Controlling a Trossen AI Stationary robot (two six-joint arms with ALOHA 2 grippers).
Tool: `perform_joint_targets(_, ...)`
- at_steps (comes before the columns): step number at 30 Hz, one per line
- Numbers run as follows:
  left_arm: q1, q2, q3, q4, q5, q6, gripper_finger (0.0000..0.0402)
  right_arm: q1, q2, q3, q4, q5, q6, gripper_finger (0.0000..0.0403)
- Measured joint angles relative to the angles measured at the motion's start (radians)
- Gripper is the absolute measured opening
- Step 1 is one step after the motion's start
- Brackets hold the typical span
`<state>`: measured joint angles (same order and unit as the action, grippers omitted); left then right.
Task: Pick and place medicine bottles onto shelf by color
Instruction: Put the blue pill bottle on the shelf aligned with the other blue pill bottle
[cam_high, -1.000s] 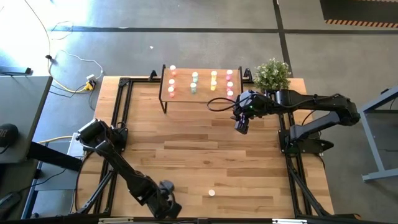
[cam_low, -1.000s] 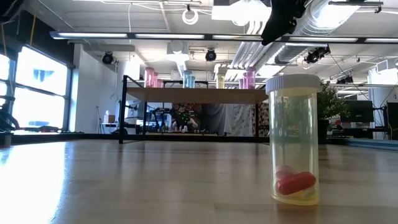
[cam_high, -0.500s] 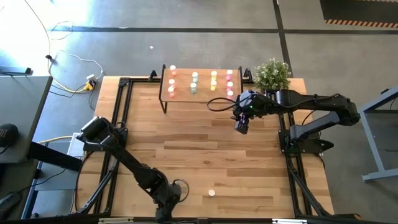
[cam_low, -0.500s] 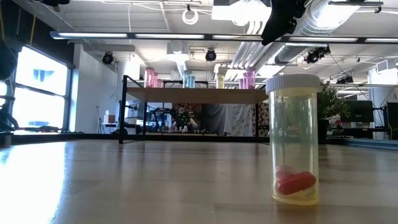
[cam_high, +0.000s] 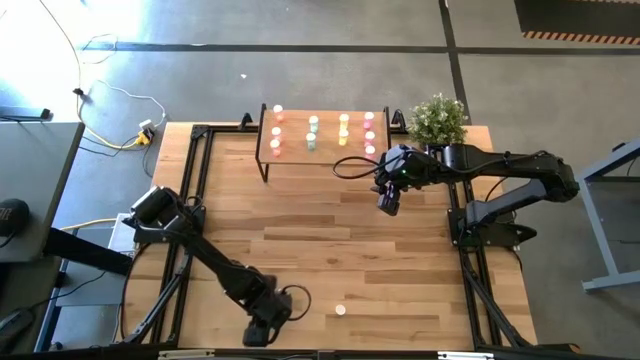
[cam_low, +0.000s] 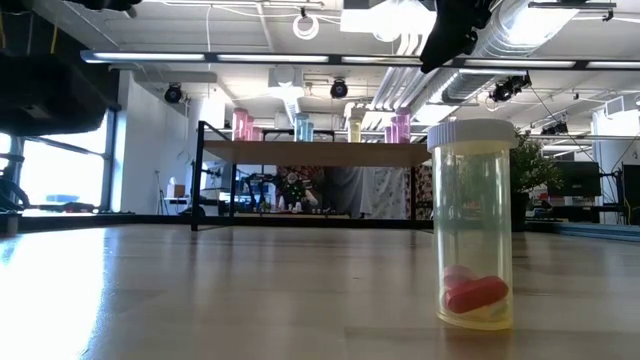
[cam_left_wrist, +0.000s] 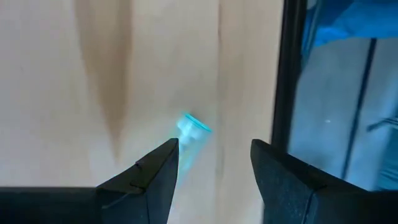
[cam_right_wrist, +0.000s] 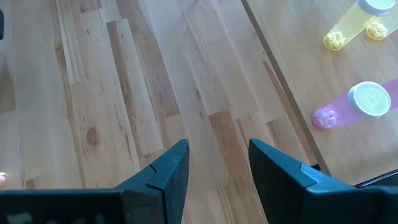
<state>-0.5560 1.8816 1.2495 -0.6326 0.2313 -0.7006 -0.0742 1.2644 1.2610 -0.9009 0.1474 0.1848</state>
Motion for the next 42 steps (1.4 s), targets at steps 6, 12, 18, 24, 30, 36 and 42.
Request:
perform_joint_targets(6, 0.009, 0.001, 0.0, 0.0, -0.016, 0.112, 0.019, 0.0, 0.0, 0.0, 0.0, 0.0, 0.0, 0.0158)
perform_joint_targets(12, -0.024, 0.004, 0.0, -0.002, -0.024, 0.22, 0.019, 0.0, 0.0, 0.0, 0.0, 0.0, 0.001, 0.0158)
perform_joint_targets(18, -0.034, 0.005, 0.0, -0.048, -0.101, 0.239, 0.019, 0.0, 0.0, 0.0, 0.0, 0.0, 0.001, 0.0158)
perform_joint_targets(24, -0.018, 0.005, 0.0, -0.06, -0.09, 0.282, 0.019, 0.0, 0.0, 0.0, 0.0, 0.0, 0.001, 0.0158)
perform_joint_targets(30, -0.02, 0.03, -0.001, -0.06, -0.082, 0.312, 0.019, 0.0, 0.0, 0.0, 0.0, 0.0, 0.007, 0.0158)
perform_joint_targets(36, -0.015, 0.062, -0.001, -0.056, -0.067, 0.273, 0.019, 0.0, 0.0, 0.0, 0.0, 0.0, 0.024, 0.0158)
perform_joint_targets(42, -0.007, 0.065, 0.0, -0.057, -0.086, 0.242, 0.0175, 0.0, 0.0, 0.0, 0.0, 0.006, 0.024, 0.0158)
